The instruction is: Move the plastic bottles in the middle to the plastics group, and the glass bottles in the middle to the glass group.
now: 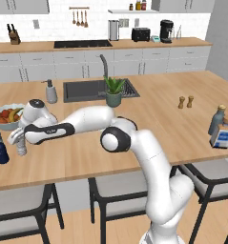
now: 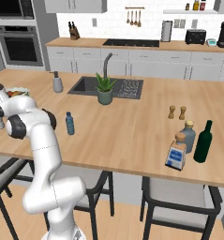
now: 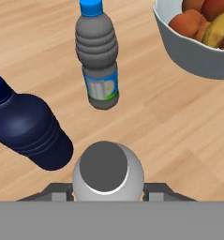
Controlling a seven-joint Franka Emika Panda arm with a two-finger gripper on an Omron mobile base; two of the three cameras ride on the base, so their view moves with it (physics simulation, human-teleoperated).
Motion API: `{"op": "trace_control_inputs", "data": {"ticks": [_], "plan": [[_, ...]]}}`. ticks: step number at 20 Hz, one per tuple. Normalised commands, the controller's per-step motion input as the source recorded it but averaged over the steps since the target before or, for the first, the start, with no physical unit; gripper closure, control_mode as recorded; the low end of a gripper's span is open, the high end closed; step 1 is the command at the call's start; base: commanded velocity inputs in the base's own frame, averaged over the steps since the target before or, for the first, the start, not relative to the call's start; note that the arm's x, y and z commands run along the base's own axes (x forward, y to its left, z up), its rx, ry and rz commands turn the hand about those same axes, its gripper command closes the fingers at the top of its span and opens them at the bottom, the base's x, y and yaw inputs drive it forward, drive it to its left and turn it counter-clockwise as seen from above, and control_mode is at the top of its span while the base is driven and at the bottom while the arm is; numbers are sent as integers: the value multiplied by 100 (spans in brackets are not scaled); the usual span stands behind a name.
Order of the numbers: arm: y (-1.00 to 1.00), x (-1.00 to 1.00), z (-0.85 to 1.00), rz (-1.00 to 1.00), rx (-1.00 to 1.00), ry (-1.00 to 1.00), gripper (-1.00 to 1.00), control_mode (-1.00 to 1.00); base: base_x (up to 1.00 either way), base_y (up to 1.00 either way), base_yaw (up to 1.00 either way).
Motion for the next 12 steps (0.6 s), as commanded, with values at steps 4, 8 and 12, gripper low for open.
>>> {"op": "trace_control_inputs", "data": {"ticks": [4, 8, 12], "plan": [[18, 0, 0, 0, 0, -1, 100, -100, 0, 0, 0], [0, 0, -21, 0, 0, 0, 100, -100, 0, 0, 0], [0, 0, -33, 0, 0, 0, 100, -100, 0, 0, 0]]}}
